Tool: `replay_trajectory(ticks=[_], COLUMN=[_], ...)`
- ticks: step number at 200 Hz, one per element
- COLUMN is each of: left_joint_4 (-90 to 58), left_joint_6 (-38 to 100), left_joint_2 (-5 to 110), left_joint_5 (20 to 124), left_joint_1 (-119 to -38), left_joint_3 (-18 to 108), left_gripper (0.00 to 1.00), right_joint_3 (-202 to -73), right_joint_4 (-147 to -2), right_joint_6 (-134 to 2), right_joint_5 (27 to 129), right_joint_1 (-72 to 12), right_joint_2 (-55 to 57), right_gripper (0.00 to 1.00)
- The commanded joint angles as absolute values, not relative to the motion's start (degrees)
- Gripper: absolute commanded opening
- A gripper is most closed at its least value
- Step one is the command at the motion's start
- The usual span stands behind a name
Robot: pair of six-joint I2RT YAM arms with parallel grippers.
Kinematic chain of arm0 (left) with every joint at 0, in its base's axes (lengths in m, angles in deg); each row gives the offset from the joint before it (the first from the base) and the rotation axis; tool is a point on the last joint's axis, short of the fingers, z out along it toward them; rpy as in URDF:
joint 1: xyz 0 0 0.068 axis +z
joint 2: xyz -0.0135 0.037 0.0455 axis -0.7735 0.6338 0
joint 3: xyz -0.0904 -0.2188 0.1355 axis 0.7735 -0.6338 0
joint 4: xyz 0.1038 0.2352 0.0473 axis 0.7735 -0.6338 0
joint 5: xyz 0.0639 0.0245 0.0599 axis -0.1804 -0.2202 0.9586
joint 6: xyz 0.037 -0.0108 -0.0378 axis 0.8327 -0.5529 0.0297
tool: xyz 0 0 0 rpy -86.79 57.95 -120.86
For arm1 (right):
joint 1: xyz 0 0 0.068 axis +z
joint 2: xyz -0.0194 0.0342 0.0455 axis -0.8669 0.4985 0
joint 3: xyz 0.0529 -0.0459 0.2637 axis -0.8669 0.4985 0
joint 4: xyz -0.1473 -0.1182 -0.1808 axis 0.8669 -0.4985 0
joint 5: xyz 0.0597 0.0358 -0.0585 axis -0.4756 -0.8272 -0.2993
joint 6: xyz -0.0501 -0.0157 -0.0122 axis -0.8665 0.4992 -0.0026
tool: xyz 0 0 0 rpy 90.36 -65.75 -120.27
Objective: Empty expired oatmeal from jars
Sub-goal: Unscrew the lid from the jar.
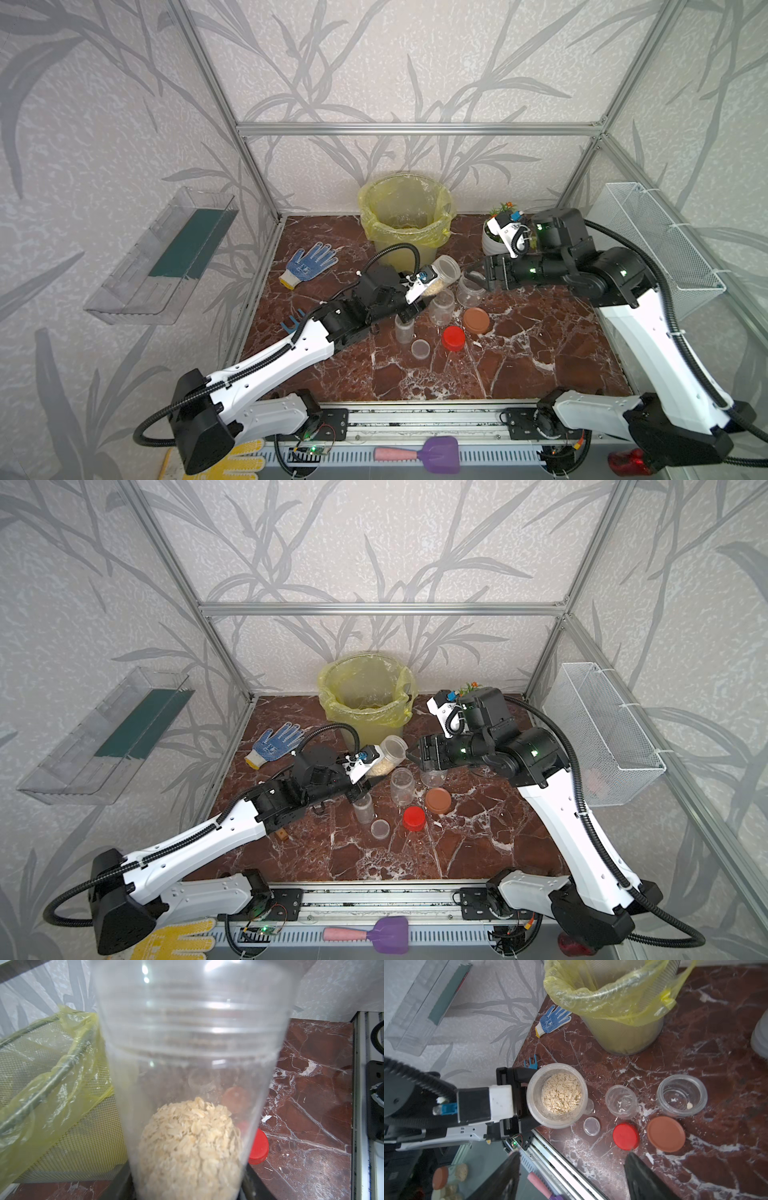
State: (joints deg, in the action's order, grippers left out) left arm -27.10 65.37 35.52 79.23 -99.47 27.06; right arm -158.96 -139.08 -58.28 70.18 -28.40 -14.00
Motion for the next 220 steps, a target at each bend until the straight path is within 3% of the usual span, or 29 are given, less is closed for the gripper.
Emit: replay_trajectory(ticks=[1, 63, 116, 155, 201, 220], left_joint_4=[-23.29, -23.29, -23.45, -23.75, -23.7, -23.8], left_joint_6=[67.19, 68.07, 68.57, 68.82, 68.68, 68.39], left_joint_2=[35.22, 36.5, 35.82, 36.03, 35.19, 34.53], left_joint_5=[82.72, 83.39, 84.01, 84.33, 83.74, 81.9], left_joint_1=[-99.96, -100.33, -100.33, -100.33, -100.33, -100.22], left_joint_3=[26.99, 27.25, 26.99, 26.86, 26.72, 26.85], left_gripper=[0.0, 0.0, 0.0, 0.0, 0.0, 0.0], right_joint_3=[-160.38, -170.0, -171.83, -172.39, -170.79, -170.06], right_joint_4=[-138.57, -140.56, -141.62, -142.42, -142.51, -143.05], right_joint_6=[-47.03, -43.58, -43.69, -44.66, -46.18, -49.22], right_joint_5=[72.99, 73.96, 73.89, 73.15, 70.25, 69.36], right_joint_1=[-27.33, -24.04, -22.82, -22.69, -22.66, -22.61], right_joint_2=[-10.67, -1.92, 1.66, 2.47, 2.48, 2.22], right_gripper=[0.8, 0.84, 0.82, 0.72, 0.55, 0.4])
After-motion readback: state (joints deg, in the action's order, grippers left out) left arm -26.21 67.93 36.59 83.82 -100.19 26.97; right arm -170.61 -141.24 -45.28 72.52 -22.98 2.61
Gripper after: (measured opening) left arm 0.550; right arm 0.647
